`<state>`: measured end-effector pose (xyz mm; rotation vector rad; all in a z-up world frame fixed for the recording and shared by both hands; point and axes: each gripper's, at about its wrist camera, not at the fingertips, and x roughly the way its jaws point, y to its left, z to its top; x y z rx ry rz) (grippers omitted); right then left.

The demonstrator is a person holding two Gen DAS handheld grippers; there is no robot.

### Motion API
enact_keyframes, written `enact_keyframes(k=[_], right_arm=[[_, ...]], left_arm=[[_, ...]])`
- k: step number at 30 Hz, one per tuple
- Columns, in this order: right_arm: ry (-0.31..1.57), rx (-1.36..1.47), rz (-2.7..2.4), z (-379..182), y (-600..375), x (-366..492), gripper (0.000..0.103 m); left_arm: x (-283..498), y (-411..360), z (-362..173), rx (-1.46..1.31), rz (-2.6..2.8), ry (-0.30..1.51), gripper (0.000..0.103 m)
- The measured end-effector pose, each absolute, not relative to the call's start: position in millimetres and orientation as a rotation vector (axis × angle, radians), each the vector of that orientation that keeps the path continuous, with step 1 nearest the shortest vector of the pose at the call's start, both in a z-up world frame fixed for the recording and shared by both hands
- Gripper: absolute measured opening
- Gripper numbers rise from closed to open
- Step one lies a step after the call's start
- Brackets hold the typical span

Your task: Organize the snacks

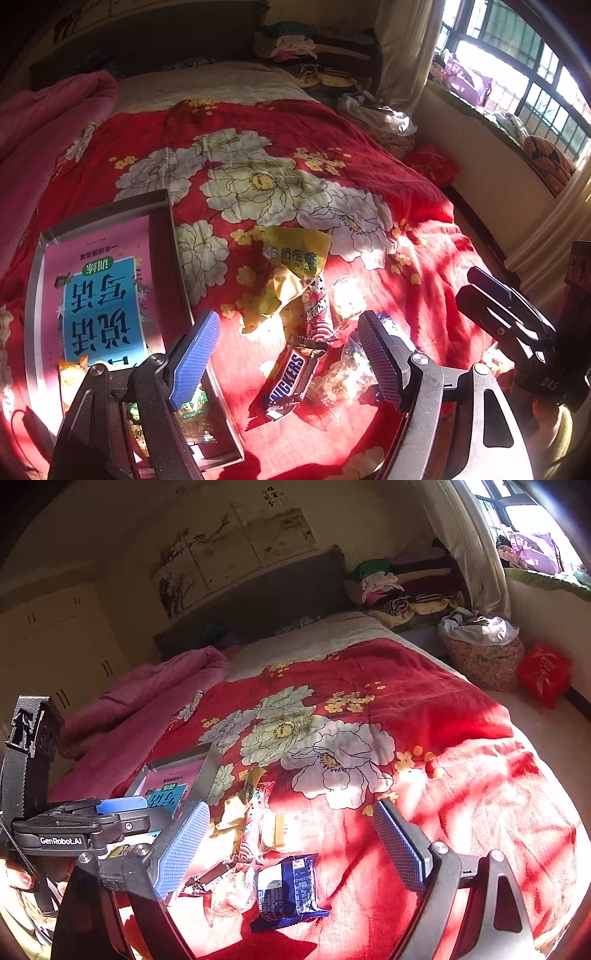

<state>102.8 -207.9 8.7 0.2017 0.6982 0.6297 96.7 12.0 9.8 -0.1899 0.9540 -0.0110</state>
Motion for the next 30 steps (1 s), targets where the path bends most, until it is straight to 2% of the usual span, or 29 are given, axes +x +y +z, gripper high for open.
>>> enact_keyframes(k=[15,24,30], right_arm=[[0.852,0.080,0.644,-34.6,-173.1,138.6,0.090],[0.877,0.010,0.673,-47.3,-145.2,146.7,0.090],[0.894,-0.079,0.651,-57.4,-128.9,149.0,0.078]], left_arm=[[146.6,25.9,-34.7,-0.193,0.022,1.056,0.079],[162.9,22.9,-51.5,-0.163,-0.004,1.087,0.079],[169.5,22.5,-58.8,-0.156,-0.013,1.093,0.079]])
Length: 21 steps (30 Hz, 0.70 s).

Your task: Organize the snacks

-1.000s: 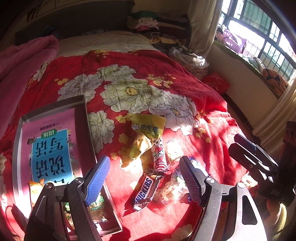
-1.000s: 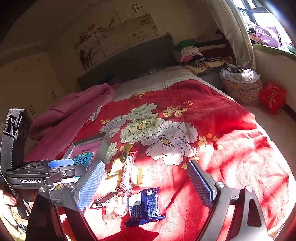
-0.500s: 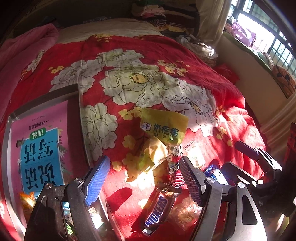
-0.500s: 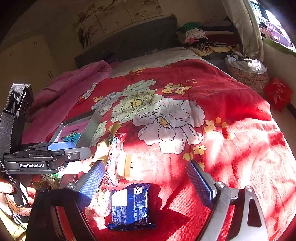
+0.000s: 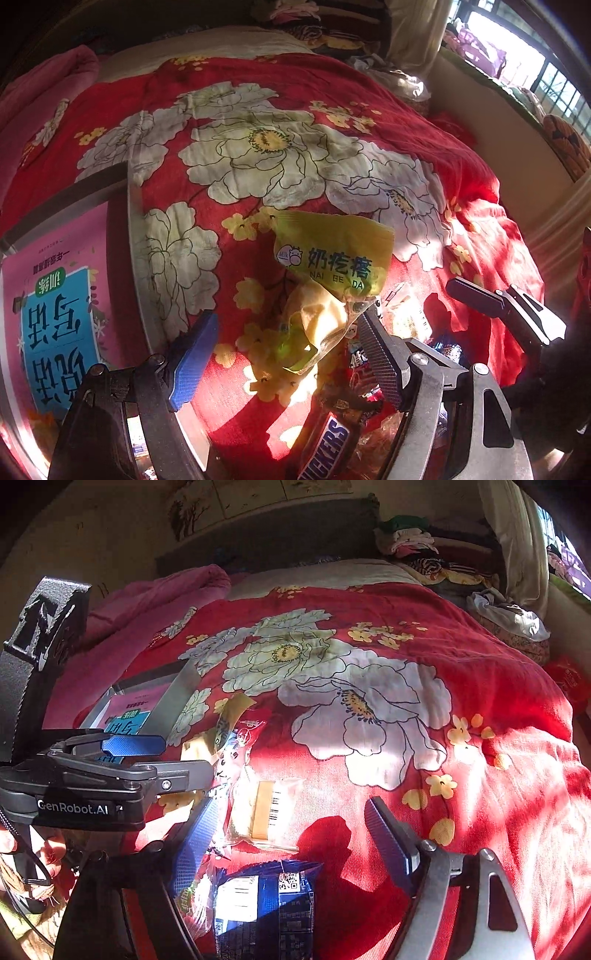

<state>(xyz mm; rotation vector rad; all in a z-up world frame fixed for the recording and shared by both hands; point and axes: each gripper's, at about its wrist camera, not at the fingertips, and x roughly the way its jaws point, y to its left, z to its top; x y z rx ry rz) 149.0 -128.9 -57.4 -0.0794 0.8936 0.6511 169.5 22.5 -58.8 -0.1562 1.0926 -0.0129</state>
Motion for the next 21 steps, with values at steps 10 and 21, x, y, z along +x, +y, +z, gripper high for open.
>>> enact_keyframes(k=[10,21], right_arm=[[0.924,-0.158,0.649,-73.8,-113.3,154.9,0.063],[0.941,-0.092,0.663,-75.8,-124.8,160.7,0.041]], left_arm=[[180.0,19.0,-65.4,-0.187,-0.059,1.093,0.063],[197.6,14.2,-71.0,-0.250,-0.104,1.109,0.051]])
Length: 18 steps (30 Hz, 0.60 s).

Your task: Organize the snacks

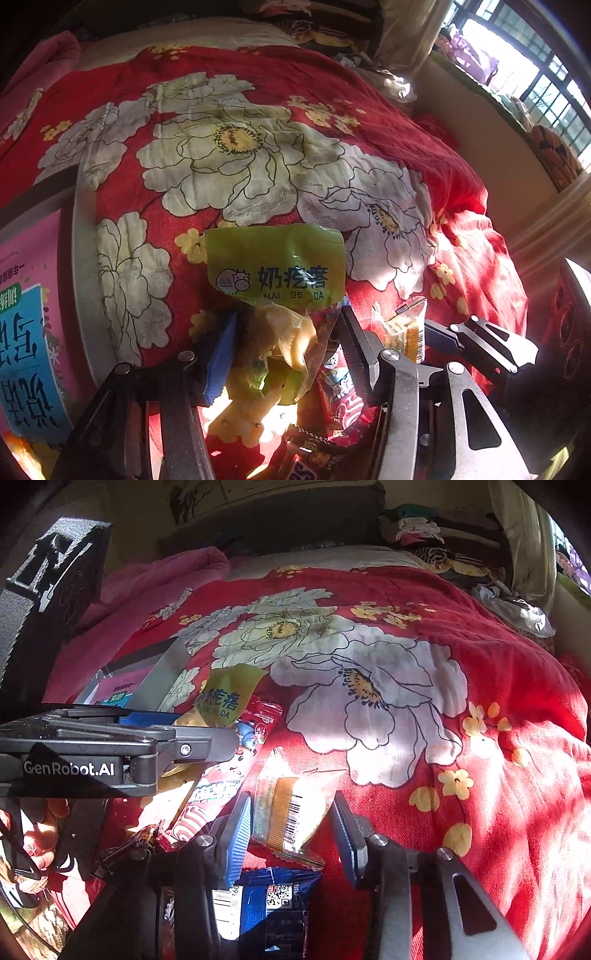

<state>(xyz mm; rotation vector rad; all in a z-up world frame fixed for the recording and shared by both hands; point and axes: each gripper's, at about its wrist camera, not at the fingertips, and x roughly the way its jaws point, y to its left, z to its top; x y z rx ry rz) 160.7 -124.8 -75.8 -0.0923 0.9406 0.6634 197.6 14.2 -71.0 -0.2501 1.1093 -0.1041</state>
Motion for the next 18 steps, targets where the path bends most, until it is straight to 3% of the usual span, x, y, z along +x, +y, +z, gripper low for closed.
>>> enact_keyframes(k=[7,18], right_arm=[[0.947,-0.099,0.664,-78.7,-125.2,161.4,0.039],[0.919,0.093,0.709,-66.9,-151.5,167.8,0.035]], left_arm=[[193.3,16.7,-70.7,-0.271,-0.097,1.108,0.040],[167.9,31.1,-63.6,-0.349,-0.083,1.070,0.038]])
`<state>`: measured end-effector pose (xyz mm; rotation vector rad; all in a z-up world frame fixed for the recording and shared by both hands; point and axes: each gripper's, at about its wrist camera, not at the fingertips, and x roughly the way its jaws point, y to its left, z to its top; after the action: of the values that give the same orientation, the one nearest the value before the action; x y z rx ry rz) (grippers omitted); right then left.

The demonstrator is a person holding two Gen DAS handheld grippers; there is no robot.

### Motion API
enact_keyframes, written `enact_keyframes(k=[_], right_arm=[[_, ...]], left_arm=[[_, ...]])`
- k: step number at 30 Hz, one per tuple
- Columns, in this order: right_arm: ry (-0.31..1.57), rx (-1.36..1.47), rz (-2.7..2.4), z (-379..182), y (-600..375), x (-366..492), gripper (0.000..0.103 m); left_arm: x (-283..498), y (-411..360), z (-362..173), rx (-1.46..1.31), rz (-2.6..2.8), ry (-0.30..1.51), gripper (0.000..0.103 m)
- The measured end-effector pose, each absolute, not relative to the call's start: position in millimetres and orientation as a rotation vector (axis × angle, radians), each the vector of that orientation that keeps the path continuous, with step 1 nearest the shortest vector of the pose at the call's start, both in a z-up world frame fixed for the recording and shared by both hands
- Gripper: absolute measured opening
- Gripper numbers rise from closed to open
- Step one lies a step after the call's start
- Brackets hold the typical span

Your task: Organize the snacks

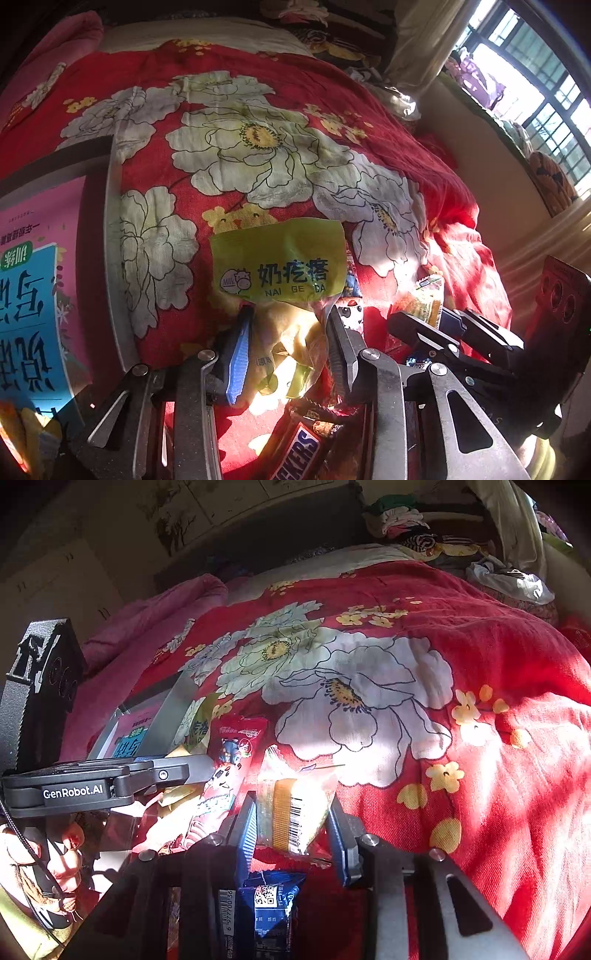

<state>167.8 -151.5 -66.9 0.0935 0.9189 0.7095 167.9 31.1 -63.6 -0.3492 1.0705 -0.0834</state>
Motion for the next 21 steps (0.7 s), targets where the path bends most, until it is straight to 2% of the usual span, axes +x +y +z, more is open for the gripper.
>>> enact_keyframes(k=[21], right_arm=[[0.744,0.038,0.718,-25.5,-153.8,131.8,0.035]], left_arm=[[126.3,42.8,-28.0,-0.352,-0.088,0.998,0.038]])
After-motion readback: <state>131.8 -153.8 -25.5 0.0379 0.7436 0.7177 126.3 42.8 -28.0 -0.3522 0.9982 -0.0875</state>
